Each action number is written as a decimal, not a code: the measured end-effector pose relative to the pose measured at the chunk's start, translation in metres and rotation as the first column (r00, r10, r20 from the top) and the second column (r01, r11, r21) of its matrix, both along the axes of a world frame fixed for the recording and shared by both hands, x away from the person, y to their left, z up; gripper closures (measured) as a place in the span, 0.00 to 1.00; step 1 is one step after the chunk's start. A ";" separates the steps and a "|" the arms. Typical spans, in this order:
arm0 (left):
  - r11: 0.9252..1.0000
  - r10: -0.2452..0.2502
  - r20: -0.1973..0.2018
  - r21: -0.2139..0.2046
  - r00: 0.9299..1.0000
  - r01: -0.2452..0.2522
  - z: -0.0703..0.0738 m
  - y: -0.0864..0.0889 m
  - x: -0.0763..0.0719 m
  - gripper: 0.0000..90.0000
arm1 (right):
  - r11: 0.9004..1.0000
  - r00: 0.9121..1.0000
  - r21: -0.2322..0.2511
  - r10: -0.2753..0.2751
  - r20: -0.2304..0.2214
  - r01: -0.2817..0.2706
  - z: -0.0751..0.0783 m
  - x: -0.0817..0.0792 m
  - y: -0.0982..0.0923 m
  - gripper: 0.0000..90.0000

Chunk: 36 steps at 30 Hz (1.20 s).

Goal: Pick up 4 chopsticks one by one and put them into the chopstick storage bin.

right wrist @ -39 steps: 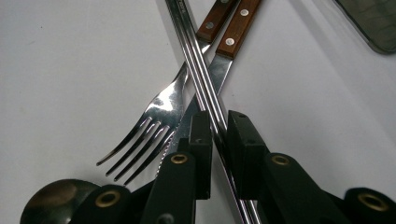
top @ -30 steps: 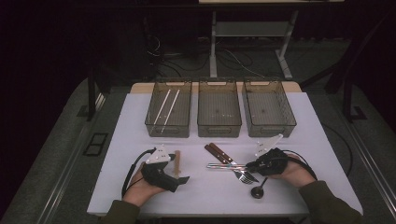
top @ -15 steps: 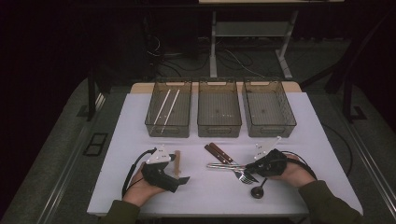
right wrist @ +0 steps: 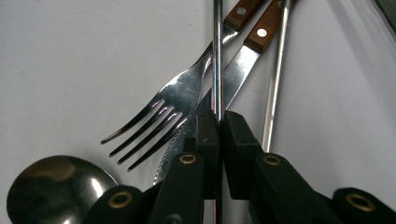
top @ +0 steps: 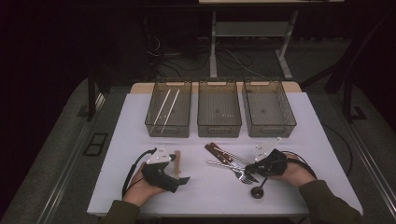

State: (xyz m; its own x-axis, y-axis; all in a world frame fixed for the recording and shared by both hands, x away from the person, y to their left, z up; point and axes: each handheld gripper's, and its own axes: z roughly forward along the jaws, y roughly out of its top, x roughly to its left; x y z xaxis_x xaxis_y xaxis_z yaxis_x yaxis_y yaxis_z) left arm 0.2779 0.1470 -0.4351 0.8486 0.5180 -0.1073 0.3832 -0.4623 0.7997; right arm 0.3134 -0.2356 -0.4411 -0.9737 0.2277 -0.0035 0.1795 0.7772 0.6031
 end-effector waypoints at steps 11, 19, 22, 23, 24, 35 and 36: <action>1.000 0.000 0.000 0.000 1.000 0.000 0.000 0.000 0.000 0.03 | 1.000 1.000 -0.003 -0.001 -0.006 0.001 0.000 0.001 0.000 0.95; 1.000 0.001 0.001 0.001 1.000 -0.001 0.000 0.000 0.000 0.03 | 1.000 1.000 -0.007 -0.016 -0.018 0.016 0.001 0.001 0.001 0.95; 1.000 0.000 0.001 0.001 1.000 0.000 0.000 0.000 0.000 0.03 | 1.000 0.999 0.005 -0.025 -0.034 0.025 0.000 0.002 0.000 0.95; 1.000 0.001 0.002 0.001 1.000 -0.001 0.000 0.000 0.000 0.03 | 1.000 0.999 0.010 -0.027 -0.042 0.027 0.000 0.003 -0.001 0.95; 1.000 0.001 0.003 0.001 1.000 -0.001 0.000 0.001 0.000 0.03 | 1.000 0.999 0.012 -0.028 -0.045 0.029 0.000 0.003 -0.001 0.95; 1.000 -0.004 0.000 -0.003 1.000 0.004 0.000 0.002 0.001 0.03 | 0.990 0.991 0.070 -0.117 -0.069 0.122 0.009 0.006 -0.010 0.95; 1.000 -0.003 -0.001 -0.006 1.000 0.003 0.000 0.002 0.001 0.03 | 0.989 0.990 0.074 -0.121 -0.073 0.127 0.010 0.006 -0.011 0.95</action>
